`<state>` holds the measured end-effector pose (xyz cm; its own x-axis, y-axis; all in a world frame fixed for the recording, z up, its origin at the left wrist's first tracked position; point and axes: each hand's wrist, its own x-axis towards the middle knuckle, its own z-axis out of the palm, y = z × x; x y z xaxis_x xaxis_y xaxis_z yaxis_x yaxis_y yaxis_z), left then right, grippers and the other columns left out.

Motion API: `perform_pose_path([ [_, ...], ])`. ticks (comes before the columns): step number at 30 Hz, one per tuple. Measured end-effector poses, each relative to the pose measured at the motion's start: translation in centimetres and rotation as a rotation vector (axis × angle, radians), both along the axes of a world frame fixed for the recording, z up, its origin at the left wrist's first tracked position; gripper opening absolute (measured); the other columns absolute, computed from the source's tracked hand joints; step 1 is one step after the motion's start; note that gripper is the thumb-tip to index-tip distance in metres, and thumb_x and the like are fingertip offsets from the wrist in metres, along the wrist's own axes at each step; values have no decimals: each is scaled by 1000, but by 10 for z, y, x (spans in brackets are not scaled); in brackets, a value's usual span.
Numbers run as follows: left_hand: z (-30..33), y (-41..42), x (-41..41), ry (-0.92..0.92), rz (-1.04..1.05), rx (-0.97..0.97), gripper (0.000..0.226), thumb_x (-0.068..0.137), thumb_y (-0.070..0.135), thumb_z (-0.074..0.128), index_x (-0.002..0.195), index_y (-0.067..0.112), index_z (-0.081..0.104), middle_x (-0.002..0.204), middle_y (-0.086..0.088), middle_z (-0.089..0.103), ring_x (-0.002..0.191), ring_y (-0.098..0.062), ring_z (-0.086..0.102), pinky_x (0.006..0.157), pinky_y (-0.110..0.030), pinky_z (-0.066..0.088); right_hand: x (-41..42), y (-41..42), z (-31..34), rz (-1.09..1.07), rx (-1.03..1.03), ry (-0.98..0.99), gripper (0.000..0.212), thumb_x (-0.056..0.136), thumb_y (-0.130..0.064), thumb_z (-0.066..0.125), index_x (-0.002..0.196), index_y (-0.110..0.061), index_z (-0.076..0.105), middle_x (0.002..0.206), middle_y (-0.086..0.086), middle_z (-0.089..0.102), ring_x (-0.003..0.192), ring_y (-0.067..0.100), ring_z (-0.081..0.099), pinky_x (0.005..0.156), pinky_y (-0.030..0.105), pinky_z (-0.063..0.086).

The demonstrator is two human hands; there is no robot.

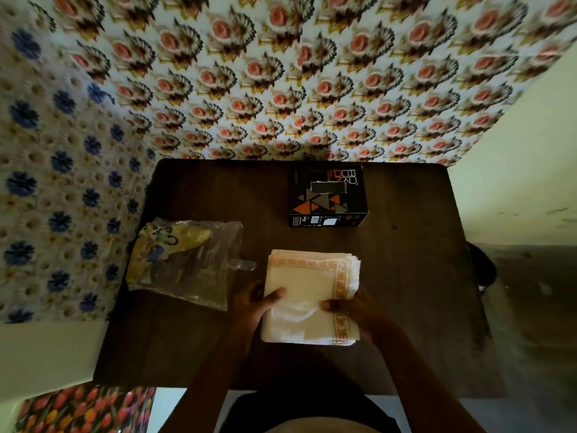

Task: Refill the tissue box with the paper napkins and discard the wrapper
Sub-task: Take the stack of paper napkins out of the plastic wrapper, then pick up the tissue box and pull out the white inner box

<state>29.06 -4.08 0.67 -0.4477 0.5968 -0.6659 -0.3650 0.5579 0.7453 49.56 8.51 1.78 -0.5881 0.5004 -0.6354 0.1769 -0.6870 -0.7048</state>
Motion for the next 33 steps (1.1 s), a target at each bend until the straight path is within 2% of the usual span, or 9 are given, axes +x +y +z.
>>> perform_pose_path([
  [2,1,-6,1,14,13,25,87,44,58,94,118,18,72,108,-7,79,99,-29,76,83,-47,63,1,-4,1,-8,3,0,46,77,18,72,110,-14,67,101,11,79,96,28,76,77,43,64],
  [6,10,-10,0,-228,-10,-11,73,61,36,92,124,8,68,114,-20,76,105,-41,73,95,-58,57,3,-16,-1,-17,-40,6,47,76,15,73,116,-10,65,110,17,76,104,35,74,83,50,63],
  [10,17,-18,1,-351,-10,-53,58,71,26,87,121,4,69,116,-24,74,111,-44,70,103,-61,51,4,-26,3,1,-26,-13,45,79,15,72,117,-8,65,108,16,76,96,29,77,72,39,64],
  [14,12,-25,9,-249,49,15,48,69,24,87,113,11,73,112,-22,75,107,-45,71,100,-64,52,4,-30,5,23,1,-50,48,80,12,73,124,-5,62,110,16,75,98,29,76,73,39,64],
  [19,5,-27,26,-20,-76,35,36,87,27,79,121,23,68,107,-1,79,95,-16,77,79,-38,65,7,-25,-6,86,-91,-94,37,88,-8,73,123,-14,63,114,13,76,102,29,76,86,51,62],
  [22,-3,-23,28,-2,-112,39,39,89,16,77,126,18,66,113,-5,78,100,-23,76,86,-49,63,10,-20,-10,88,-170,-118,38,90,-13,71,127,-12,61,115,14,75,104,32,74,90,55,59],
  [27,-18,-13,25,7,-86,-77,45,83,6,80,122,22,63,112,-10,75,91,-24,77,74,-45,65,14,-11,-27,202,-118,-186,45,88,-1,72,129,-13,58,123,14,71,112,32,69,87,54,58],
  [30,-19,-5,35,196,-75,-165,44,82,9,82,121,14,63,109,-10,75,83,-17,74,61,-31,62,12,-8,-39,255,-14,-266,47,85,-8,77,128,-16,60,121,13,72,112,33,70,88,61,58],
  [33,-20,-1,44,339,-91,-254,43,85,15,81,121,18,59,114,-3,69,95,-23,70,68,-31,58,8,-3,-46,326,208,-427,51,85,-17,80,130,-18,58,123,10,71,111,30,71,84,54,62],
])
